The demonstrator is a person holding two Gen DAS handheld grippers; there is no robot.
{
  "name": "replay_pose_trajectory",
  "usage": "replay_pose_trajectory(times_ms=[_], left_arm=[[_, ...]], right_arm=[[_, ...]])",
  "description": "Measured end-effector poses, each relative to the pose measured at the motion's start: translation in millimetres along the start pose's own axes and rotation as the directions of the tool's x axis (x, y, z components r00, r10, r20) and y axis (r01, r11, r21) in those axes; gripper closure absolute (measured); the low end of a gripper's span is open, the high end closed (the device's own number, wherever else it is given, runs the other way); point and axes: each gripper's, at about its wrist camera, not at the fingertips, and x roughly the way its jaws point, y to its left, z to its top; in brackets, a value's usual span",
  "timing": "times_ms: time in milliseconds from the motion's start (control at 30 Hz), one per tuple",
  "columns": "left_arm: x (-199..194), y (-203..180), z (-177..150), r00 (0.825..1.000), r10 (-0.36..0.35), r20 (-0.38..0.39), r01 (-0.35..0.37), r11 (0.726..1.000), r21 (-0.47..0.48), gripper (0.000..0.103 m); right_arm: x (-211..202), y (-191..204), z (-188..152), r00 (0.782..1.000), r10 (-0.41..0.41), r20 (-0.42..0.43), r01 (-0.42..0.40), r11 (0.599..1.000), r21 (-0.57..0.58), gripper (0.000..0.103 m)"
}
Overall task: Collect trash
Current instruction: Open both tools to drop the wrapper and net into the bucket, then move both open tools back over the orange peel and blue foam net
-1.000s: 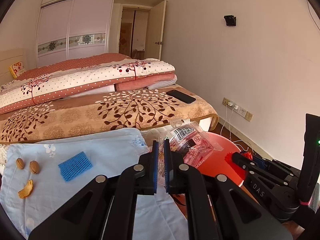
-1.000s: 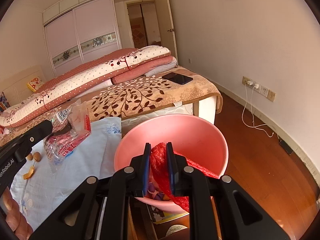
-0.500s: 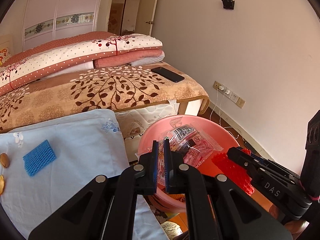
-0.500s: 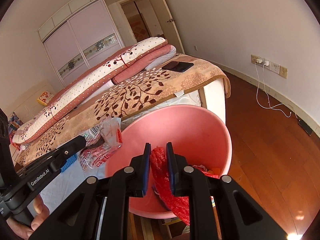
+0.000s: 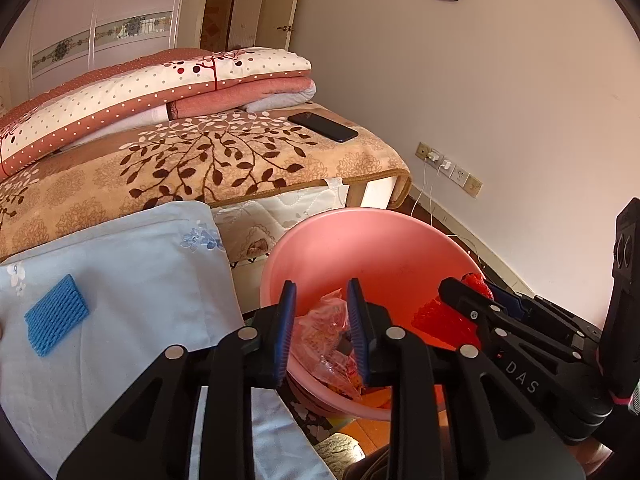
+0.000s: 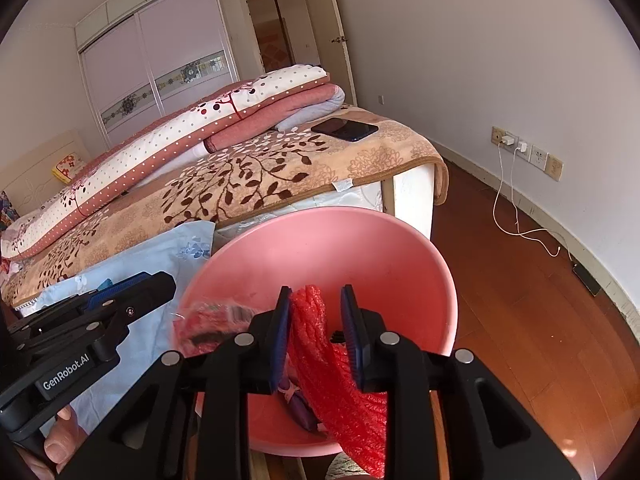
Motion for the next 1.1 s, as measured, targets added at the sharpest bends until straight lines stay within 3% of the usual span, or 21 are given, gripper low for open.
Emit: replay_pose_trajectory(times_ms=[67,433,1100], left_arm=[[-1,0,0,1.0,-0.008,0.0,0.008,1.0,0.001,0.072],[-20,4,0,1.0,0.01,0.024,-0.01,1.0,-0.011,0.072],[-95,19,-18,0.989,0.083,0.119,-0.084,0.996,0.002,0.072]], right_arm=[[-2,3,-1,1.0,-0.025,0.011,0.025,1.0,-0.015,0.068],[-29,27,-3,0.986,-0.136,0.093,0.147,0.982,-0.116,0.064],[-85,68,-14,0.977,-0.162,0.139,0.179,0.976,-0.122,0.063]])
